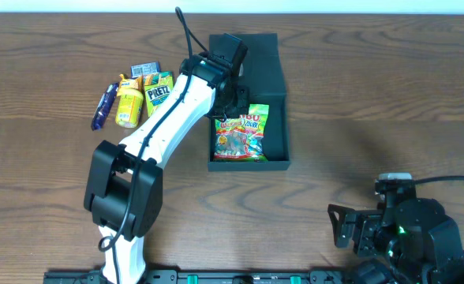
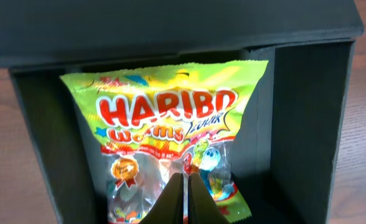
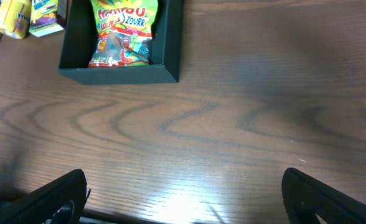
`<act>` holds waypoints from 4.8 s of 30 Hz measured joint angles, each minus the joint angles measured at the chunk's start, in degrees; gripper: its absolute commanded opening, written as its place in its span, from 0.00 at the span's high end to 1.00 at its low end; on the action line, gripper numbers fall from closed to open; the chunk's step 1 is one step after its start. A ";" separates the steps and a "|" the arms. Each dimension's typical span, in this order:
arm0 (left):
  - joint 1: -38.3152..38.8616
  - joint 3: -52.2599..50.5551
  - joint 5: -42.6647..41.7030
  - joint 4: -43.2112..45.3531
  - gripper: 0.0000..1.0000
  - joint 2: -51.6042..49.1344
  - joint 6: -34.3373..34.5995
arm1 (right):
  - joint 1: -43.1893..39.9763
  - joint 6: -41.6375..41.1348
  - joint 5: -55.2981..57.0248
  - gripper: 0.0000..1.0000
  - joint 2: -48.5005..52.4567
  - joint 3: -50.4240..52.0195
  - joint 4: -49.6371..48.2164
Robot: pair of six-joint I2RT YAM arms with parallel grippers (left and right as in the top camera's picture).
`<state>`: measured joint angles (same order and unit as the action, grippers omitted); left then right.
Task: Pack container
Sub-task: 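Release the Haribo bag in the box and raise the left gripper, then move the left gripper to the yellow Mentos tub and grasp it, then carry the yellow Mentos tub into the black box with the left gripper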
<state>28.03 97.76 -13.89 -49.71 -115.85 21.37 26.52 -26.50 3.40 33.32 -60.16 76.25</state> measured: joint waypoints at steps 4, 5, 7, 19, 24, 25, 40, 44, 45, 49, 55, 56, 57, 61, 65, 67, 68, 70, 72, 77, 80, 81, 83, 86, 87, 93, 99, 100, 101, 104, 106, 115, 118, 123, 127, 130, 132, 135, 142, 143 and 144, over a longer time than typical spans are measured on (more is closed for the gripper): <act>0.00 0.13 0.24 1.57 0.94 -2.71 -1.73 | 0.00 0.00 0.00 0.01 0.00 0.00 0.00; 0.00 0.13 0.28 1.99 0.94 -3.67 -2.19 | 0.00 -0.02 0.00 0.01 0.00 0.00 0.00; 0.00 0.13 0.37 2.91 0.94 -5.60 -3.23 | 0.00 -0.02 0.00 0.01 0.00 0.00 0.00; 0.07 0.13 2.21 4.87 0.94 -10.86 -5.14 | 0.00 0.00 0.00 0.01 0.00 0.00 0.00; 0.26 0.42 5.60 3.04 0.95 -11.04 -5.14 | 0.00 -0.02 0.00 0.01 0.00 0.00 0.00; 0.28 0.42 5.92 2.99 0.94 -11.04 -5.14 | 0.00 0.00 0.00 0.01 0.00 0.00 0.00; 0.26 2.82 9.42 1.90 0.94 -4.87 -5.16 | 0.00 -0.02 0.00 0.01 0.00 0.00 0.00; 0.26 3.78 13.64 1.44 0.94 3.85 -5.18 | 0.00 0.00 0.00 0.01 0.00 0.00 0.00; 0.26 4.02 14.51 1.33 0.94 5.14 -5.18 | 0.00 0.00 0.00 0.01 0.00 0.00 0.00; 0.22 4.46 20.04 -0.66 0.94 9.88 -5.18 | 0.00 0.00 0.00 0.01 0.00 0.00 0.00; -2.71 4.46 23.63 -6.69 0.94 10.97 -4.90 | 0.00 0.00 0.02 0.01 0.00 0.00 0.02; -3.93 4.46 23.82 -7.80 0.94 10.97 -4.87 | 0.00 0.00 0.00 0.01 0.00 0.00 0.00; -5.35 4.46 24.04 -8.90 0.94 11.08 -4.90 | 0.00 -0.02 0.00 0.01 0.00 0.00 0.00; -11.98 4.46 24.17 -11.78 0.94 11.65 -5.73 | 0.00 0.00 0.00 0.01 0.00 0.00 0.00; -20.44 4.46 20.59 -11.80 0.94 11.80 -9.90 | 0.00 0.00 0.00 0.01 0.00 0.00 0.00; -24.59 4.46 19.76 -11.74 0.91 11.80 -12.28 | 0.00 -0.02 0.00 0.01 0.00 0.00 0.00; -26.27 4.46 19.23 -11.58 0.78 11.80 -13.57 | 0.00 0.00 0.00 0.01 0.00 0.00 0.00; -29.70 4.46 17.29 -11.32 0.45 11.80 -17.16 | 0.00 0.00 0.00 0.01 0.00 0.00 0.00; -32.59 4.46 14.36 -11.34 0.32 11.80 -20.68 | 0.00 -0.02 0.00 0.01 0.00 0.00 0.00; -37.13 4.46 7.39 -11.37 0.05 11.23 -31.23 | 0.00 0.00 0.00 0.01 0.00 0.00 0.00; -37.35 4.46 5.73 -11.34 0.02 9.38 -36.26 | 0.00 -0.02 0.00 0.01 0.00 0.00 0.00; -37.33 4.46 5.27 -11.34 0.02 8.50 -37.35 | 0.00 -0.02 0.00 0.01 0.00 0.00 0.00; -37.24 4.46 4.81 -11.32 0.02 6.16 -39.39 | 0.00 -0.02 0.00 0.01 0.00 0.00 0.00; -37.24 4.46 4.55 -11.34 0.02 2.84 -40.74 | 0.00 0.00 0.00 0.01 0.00 0.00 0.00; -37.24 4.46 4.28 -11.37 0.02 1.66 -41.11 | 0.00 0.00 0.00 0.01 0.00 0.00 0.00; -36.92 4.44 3.02 -11.30 0.02 -4.44 -42.84 | 0.00 0.00 0.00 0.01 0.00 0.00 0.00; -35.34 4.44 2.84 -9.94 0.07 -7.98 -43.08 | 0.00 -0.02 0.00 0.01 0.00 0.00 0.00; -35.04 4.44 2.86 -9.49 0.09 -8.66 -43.12 | 0.00 0.00 0.00 0.01 0.00 0.00 0.00; -34.71 4.44 2.91 -8.85 0.11 -9.29 -43.17 | 0.00 0.00 0.00 0.01 0.00 0.00 0.02; -33.92 4.44 3.96 -6.58 0.14 -10.56 -42.56 | 0.00 0.00 0.00 0.01 0.00 0.00 0.02; -33.64 4.44 4.98 -5.25 0.17 -11.04 -41.94 | 0.00 0.00 0.00 0.01 0.00 0.00 0.02; -33.55 4.44 6.82 -3.82 0.28 -11.52 -40.50 | 0.00 -0.02 0.00 0.01 0.00 0.00 0.00; -33.55 4.44 7.50 -3.89 0.33 -12.37 -40.39 | 0.00 0.00 0.00 0.01 0.00 0.00 0.00; -33.55 4.44 8.57 -3.91 0.36 -14.58 -40.46 | 0.00 0.00 0.00 0.01 0.00 0.00 0.00; -33.55 4.44 8.96 -3.91 0.47 -14.93 -40.24 | 0.00 0.00 0.00 0.01 0.00 0.00 0.00; -33.55 4.44 9.20 -3.89 0.50 -14.93 -40.22 | 0.00 0.00 0.00 0.01 0.00 0.00 0.00; -33.55 4.44 9.20 -3.89 0.53 -14.93 -39.50 | 0.00 0.00 0.00 0.01 0.00 0.00 0.02; -33.55 4.44 9.18 -4.00 0.55 -14.93 -38.29 | 0.00 -0.02 0.00 0.01 0.00 0.00 0.00; -33.55 5.75 9.46 -10.29 0.67 -14.93 -34.27 | 0.00 0.00 0.00 0.01 0.00 0.00 0.00; -33.55 6.47 9.53 -11.19 0.69 -14.93 -33.57 | 0.00 0.00 0.00 0.01 0.00 0.00 0.00; -33.55 7.45 9.55 -12.09 0.71 -14.91 -33.00 | 0.00 0.00 0.00 0.01 0.00 0.00 0.00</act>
<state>-5.52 105.21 -4.34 -61.80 -130.76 -11.64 26.52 -26.50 3.40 33.32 -60.16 76.25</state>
